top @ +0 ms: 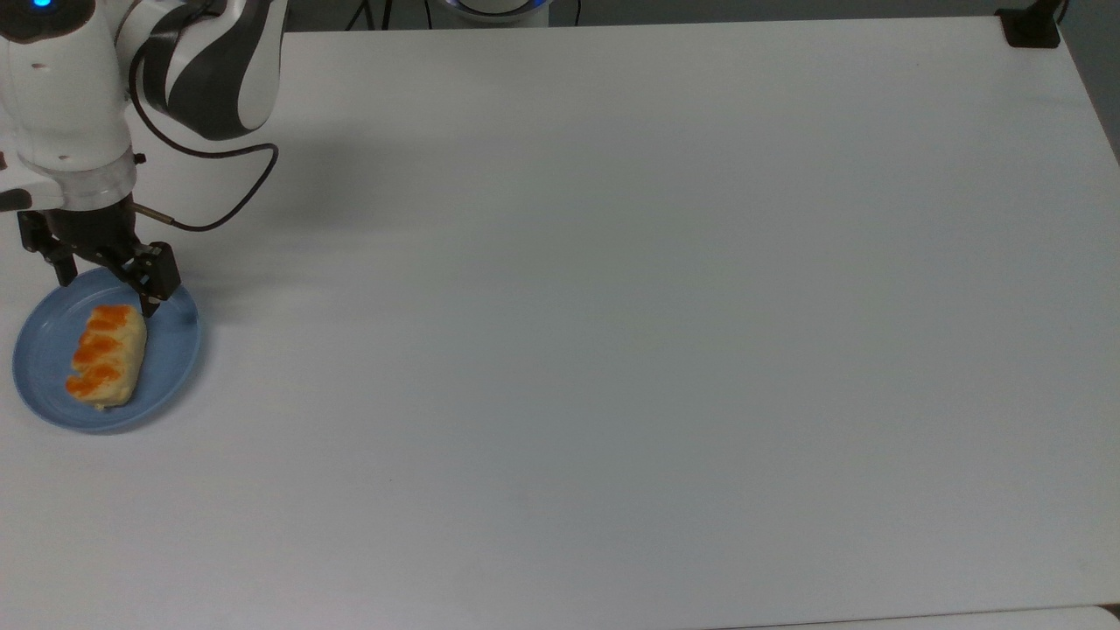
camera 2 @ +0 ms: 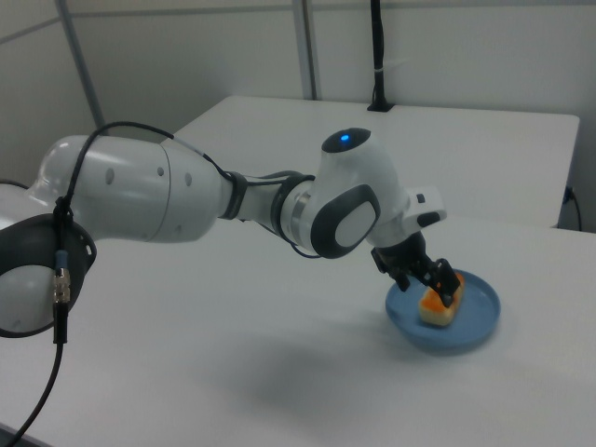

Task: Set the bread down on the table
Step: 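Lower the gripper onto the bread roll and close on it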

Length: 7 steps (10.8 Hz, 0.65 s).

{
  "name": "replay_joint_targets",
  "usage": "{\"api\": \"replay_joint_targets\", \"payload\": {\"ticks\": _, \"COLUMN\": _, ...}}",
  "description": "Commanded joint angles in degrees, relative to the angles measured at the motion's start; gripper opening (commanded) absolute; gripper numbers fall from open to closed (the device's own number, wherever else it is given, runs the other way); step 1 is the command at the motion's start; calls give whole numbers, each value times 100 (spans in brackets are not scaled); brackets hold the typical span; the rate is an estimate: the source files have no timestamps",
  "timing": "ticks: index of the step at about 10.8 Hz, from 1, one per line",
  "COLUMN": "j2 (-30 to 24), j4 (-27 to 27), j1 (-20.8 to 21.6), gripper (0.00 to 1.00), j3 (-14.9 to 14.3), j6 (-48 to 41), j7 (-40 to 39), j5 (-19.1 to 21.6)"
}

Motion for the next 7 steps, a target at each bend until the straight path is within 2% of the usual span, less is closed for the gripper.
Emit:
{"api": "replay_joint_targets", "payload": {"ticks": 1, "j2": 372, "j4": 113, "j1": 42, "gripper": 100, "j3": -111, "j6": 540, "j7": 217, "j5": -22}}
{"api": "replay_joint_targets", "payload": {"ticks": 3, "j2": 600, "j4": 139, "j1": 68, "gripper": 87, "j3": -111, "j6": 918, "j7": 674, "j5": -13}}
{"api": "replay_joint_targets", "payload": {"ticks": 4, "j2": 619, "j4": 139, "j1": 86, "gripper": 76, "j3": -111, "j6": 963, "j7": 780, "j5": -13}}
{"api": "replay_joint_targets", "payload": {"ticks": 6, "j2": 602, "j4": 139, "j1": 86, "gripper": 26, "j3": -111, "j6": 946, "j7": 860, "j5": -4}}
{"api": "replay_joint_targets", "payload": {"ticks": 7, "j2": 541, "j4": 139, "j1": 77, "gripper": 18, "j3": -111, "j6": 928, "j7": 860, "j5": 4}}
